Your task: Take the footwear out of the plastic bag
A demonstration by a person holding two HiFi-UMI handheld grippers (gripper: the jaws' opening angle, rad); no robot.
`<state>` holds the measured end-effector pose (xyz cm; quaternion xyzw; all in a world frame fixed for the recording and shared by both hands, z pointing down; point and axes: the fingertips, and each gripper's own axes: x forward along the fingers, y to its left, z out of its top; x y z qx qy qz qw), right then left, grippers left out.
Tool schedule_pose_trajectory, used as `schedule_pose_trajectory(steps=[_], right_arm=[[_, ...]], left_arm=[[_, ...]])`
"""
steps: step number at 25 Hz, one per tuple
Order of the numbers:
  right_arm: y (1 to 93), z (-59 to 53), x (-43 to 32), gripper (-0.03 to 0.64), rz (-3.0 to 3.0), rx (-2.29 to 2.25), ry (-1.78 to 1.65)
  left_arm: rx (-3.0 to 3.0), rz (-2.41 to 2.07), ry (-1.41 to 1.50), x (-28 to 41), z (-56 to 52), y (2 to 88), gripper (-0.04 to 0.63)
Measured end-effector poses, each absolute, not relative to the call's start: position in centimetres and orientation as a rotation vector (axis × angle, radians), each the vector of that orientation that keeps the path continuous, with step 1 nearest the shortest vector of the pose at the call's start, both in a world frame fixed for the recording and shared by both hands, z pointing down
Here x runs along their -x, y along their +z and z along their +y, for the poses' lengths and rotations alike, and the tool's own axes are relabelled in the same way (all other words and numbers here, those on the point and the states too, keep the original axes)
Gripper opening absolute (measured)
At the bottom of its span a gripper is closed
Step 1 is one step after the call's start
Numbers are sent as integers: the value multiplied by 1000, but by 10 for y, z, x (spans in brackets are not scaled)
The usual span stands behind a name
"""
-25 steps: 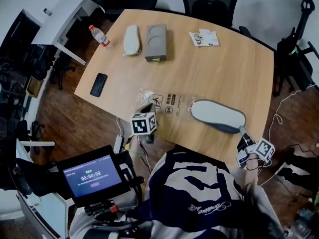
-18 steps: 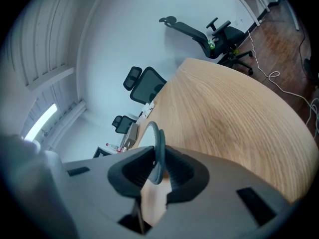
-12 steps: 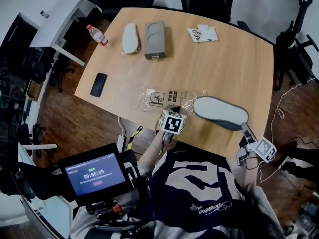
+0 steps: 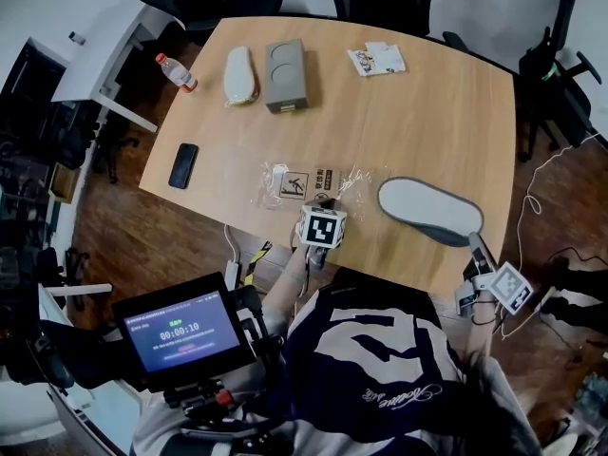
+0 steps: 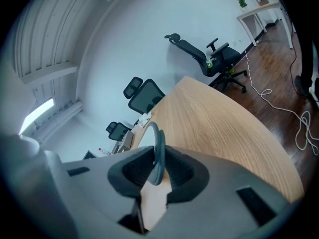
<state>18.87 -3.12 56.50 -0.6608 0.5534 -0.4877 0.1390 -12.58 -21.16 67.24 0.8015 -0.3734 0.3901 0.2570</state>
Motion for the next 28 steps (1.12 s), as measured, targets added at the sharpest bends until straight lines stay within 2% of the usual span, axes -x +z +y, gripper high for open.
schedule_pose_trajectory(steps=[11,20,28], right_arm=[[566,12,-236,69,1418,1959,-1280],[545,23,-268,63,1445,1815,-1082],[588,81,-278,71,1365,1978,-1281]], left_arm=[[-2308,-1036,766,79,-181,590,2],[-2368,-958,714,21,-138,561,2],[-2326,-994,699,-11,-68,561,2]])
